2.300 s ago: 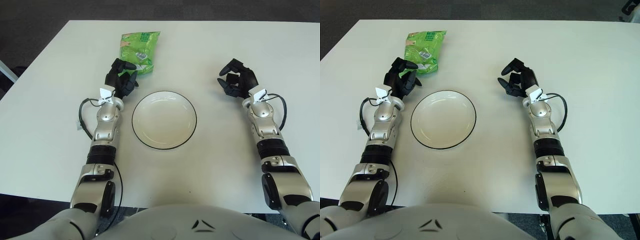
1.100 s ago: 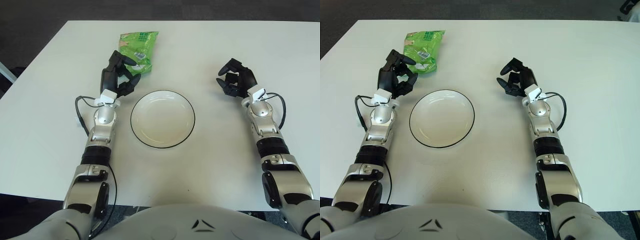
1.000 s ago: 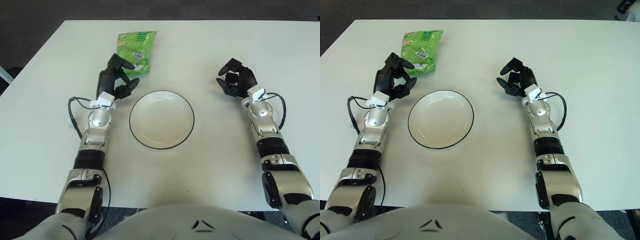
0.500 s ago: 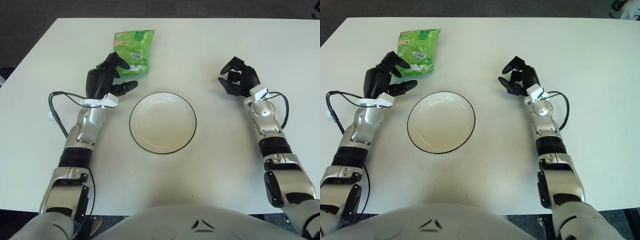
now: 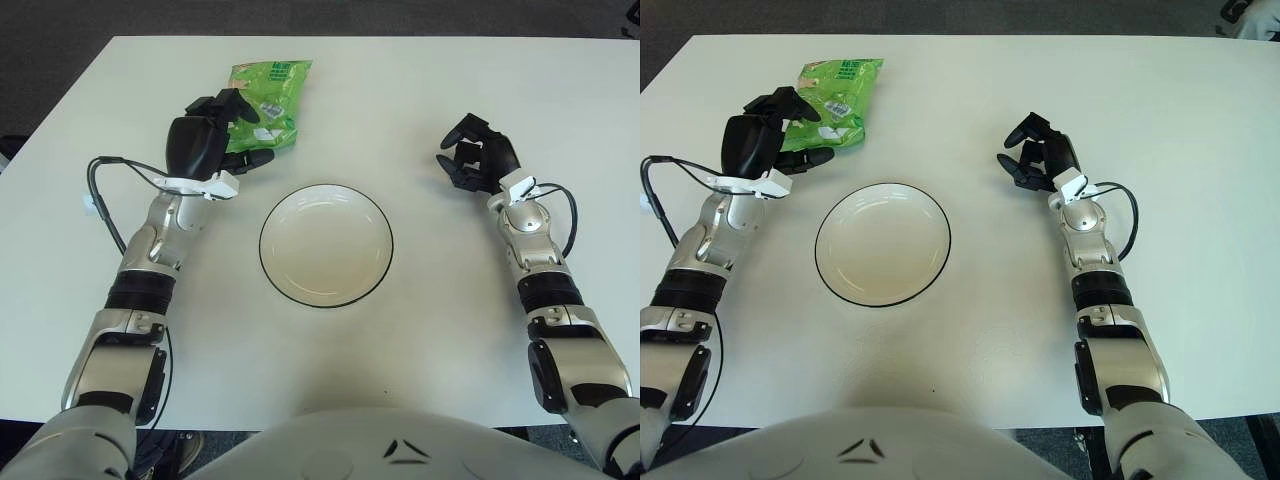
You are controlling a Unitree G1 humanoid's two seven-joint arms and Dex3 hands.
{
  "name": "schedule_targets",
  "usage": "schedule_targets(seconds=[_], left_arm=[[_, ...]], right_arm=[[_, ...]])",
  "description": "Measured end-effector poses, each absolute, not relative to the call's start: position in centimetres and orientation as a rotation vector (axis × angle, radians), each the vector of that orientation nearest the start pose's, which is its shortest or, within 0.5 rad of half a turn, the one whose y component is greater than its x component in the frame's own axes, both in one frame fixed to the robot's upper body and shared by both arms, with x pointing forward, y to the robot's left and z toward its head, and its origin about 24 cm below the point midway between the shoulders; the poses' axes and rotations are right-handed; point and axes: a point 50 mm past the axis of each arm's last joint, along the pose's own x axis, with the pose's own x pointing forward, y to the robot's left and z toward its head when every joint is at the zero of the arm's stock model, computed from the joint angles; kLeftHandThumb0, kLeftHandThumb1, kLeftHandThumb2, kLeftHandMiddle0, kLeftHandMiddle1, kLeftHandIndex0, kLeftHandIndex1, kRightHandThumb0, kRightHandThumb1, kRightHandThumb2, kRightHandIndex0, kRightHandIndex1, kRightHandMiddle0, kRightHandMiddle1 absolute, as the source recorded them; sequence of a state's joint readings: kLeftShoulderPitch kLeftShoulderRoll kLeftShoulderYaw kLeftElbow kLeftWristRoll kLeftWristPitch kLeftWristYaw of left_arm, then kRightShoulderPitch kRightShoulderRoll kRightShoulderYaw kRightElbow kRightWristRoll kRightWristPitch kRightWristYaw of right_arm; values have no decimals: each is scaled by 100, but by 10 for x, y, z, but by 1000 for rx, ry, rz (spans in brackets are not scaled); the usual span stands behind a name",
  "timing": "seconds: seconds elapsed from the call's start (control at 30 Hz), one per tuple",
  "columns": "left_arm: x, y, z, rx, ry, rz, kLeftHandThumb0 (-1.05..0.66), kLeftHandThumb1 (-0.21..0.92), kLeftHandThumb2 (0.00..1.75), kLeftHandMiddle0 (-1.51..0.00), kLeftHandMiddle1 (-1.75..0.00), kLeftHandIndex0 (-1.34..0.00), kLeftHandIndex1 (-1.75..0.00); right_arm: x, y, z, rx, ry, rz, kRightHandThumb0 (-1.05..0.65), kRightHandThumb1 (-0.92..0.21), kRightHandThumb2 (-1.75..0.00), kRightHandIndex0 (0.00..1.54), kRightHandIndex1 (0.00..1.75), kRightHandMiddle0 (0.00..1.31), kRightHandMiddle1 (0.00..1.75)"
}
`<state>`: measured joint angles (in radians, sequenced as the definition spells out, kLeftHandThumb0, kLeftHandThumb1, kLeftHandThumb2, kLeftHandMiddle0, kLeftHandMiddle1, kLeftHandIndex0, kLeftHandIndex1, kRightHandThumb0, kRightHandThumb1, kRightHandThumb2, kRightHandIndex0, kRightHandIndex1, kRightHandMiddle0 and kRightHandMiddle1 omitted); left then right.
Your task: Put the snack into the plate.
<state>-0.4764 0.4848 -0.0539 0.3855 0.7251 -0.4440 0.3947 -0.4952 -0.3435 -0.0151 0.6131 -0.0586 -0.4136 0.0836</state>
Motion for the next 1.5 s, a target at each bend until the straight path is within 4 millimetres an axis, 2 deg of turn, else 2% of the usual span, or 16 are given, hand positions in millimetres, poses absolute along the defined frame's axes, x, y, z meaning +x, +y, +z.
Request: schedule_targets(seconds=[0.07,0.17,0.33,0.63,0.77,0.87,1.17,1.5], left_arm=[[328,200,146,1119,-692,120,-55,92,28,-59,-21,-41,-46],[333,200,146,1165,-701,118,-55,92,25,-58,-15,-41,-42],[339,197,146,1227,-722,134,-57,92,14,-45,-4,-35,-35],[345,189,139,1263,-667,122,-60,92,4,-27,0,-31,-23],[349,188,135,1281,-643,100,-63,91,1,-9,0,-28,-15],[354,188,133,1315,-629,81,-64,89,0,-3,0,-25,-10],[362,192,120,1435,-660,29,-71,86,0,0,0,-14,-2],[368,195,119,1496,-681,12,-76,86,0,0,0,-12,-1]], right_arm=[[339,-205,97,-402,-279,102,-38,-78,-53,91,175,47,153],[339,-205,97,-402,-278,102,-38,-78,-53,91,175,47,153],[339,-205,97,-402,-278,103,-38,-78,-52,91,175,47,153],[340,-205,97,-403,-279,105,-38,-78,-52,90,175,47,153],[340,-204,97,-403,-280,106,-38,-78,-52,90,175,47,153],[340,-204,98,-403,-281,106,-38,-78,-52,90,175,47,153],[341,-204,98,-404,-281,107,-38,-78,-52,90,175,47,153],[341,-204,98,-404,-279,106,-38,-78,-52,89,175,47,153]])
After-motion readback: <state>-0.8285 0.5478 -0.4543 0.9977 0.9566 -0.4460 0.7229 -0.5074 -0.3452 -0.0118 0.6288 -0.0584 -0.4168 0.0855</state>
